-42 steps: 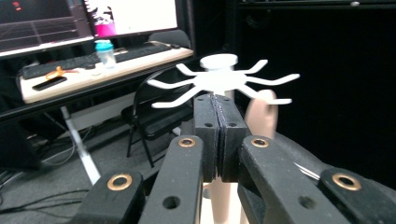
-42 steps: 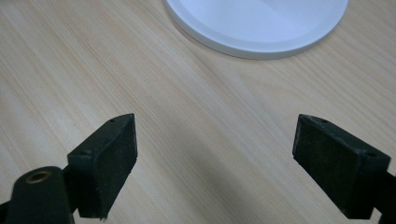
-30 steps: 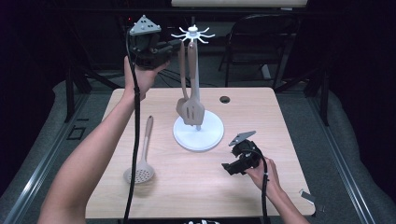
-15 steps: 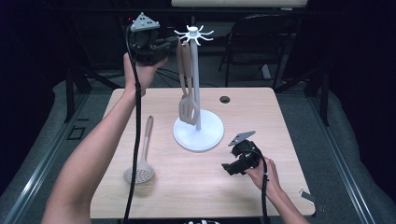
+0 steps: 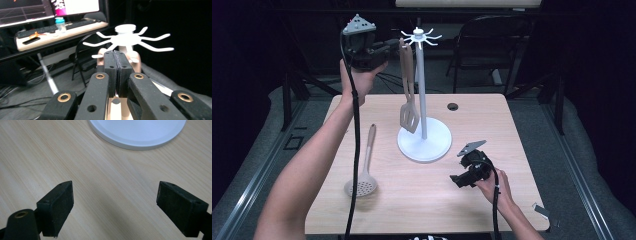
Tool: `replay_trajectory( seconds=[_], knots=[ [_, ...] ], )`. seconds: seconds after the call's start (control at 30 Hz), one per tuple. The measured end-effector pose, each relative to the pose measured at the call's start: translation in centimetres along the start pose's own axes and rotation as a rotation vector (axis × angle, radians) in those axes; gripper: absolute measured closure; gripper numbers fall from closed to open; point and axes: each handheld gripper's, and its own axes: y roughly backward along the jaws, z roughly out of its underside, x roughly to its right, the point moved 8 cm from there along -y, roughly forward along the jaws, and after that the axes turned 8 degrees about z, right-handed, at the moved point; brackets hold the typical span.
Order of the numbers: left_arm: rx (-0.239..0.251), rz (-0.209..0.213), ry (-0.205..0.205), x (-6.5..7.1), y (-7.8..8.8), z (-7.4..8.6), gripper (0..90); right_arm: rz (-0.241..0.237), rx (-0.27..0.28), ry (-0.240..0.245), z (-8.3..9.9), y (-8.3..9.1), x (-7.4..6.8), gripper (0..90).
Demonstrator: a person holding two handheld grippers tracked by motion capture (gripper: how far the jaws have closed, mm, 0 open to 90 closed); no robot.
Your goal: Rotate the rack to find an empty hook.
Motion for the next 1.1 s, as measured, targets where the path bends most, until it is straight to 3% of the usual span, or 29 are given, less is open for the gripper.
replay_trajectory(
  seconds=[0.2,0.33,0.7,1.1],
  knots=[
    [0.011,0.054,-0.02,1.6,0.6,-0.1,89.1,0.001,-0.004,0.007,-0.1,-0.1,-0.1,13.6],
    [-0.008,0.058,-0.045,2.2,0.3,-0.2,89.1,-0.003,-0.008,0.011,-0.1,-0.1,-0.2,13.6],
    [-0.034,0.036,-0.05,1.8,-0.8,0.1,89.2,0.0,-0.006,0.009,0.0,-0.1,-0.1,13.6],
    [-0.041,0.004,-0.027,0.5,-1.1,-0.1,89.2,0.002,0.001,0.005,-0.1,-0.1,-0.2,13.5]
  ],
)
